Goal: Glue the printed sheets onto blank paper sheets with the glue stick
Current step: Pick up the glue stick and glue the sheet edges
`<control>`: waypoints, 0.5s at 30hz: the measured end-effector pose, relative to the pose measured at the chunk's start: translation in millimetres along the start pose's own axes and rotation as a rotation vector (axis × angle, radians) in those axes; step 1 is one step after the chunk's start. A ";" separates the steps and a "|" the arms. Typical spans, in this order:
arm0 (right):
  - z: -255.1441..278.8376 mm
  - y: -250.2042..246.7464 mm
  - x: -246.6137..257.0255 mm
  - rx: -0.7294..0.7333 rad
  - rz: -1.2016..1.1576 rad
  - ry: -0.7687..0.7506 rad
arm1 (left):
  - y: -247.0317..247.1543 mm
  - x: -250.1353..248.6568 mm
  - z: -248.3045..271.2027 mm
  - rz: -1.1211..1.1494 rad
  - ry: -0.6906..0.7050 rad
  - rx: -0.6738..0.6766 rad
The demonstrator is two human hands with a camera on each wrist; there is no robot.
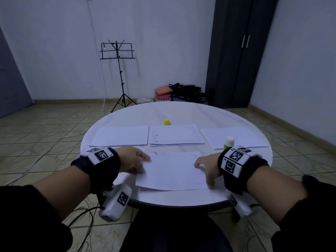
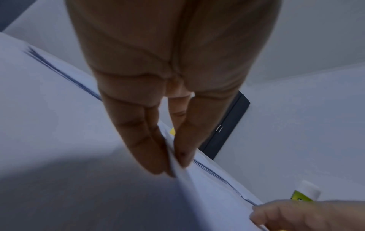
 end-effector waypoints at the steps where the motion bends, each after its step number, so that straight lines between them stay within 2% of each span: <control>1: 2.3 -0.3 -1.2 -0.011 -0.056 -0.001 | -2.2 1.2 1.2 -0.018 0.040 -0.016; 4: 3.6 -2.3 -4.4 -0.093 -0.297 0.032 | -10.5 0.1 7.2 -0.080 0.165 -0.046; 9: -13.9 -4.7 -6.1 -0.158 -0.700 0.165 | -19.2 -4.7 8.9 -0.019 0.281 -0.101; 12: -22.0 -10.0 -7.0 -0.197 -0.806 0.227 | -25.3 -9.1 0.0 0.005 0.293 -0.133; 15: -37.9 -23.1 -6.3 -0.260 -0.749 0.217 | -31.7 -18.1 -19.7 -0.007 0.284 -0.158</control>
Point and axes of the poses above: each hand's wrist, its own z-axis away from the middle knuckle, its own y-axis out of the palm, x = y × z, the point moved 2 cm from there along -z, towards the middle knuckle, and after that the axes turned 13 degrees about z, right-handed, at the moved point
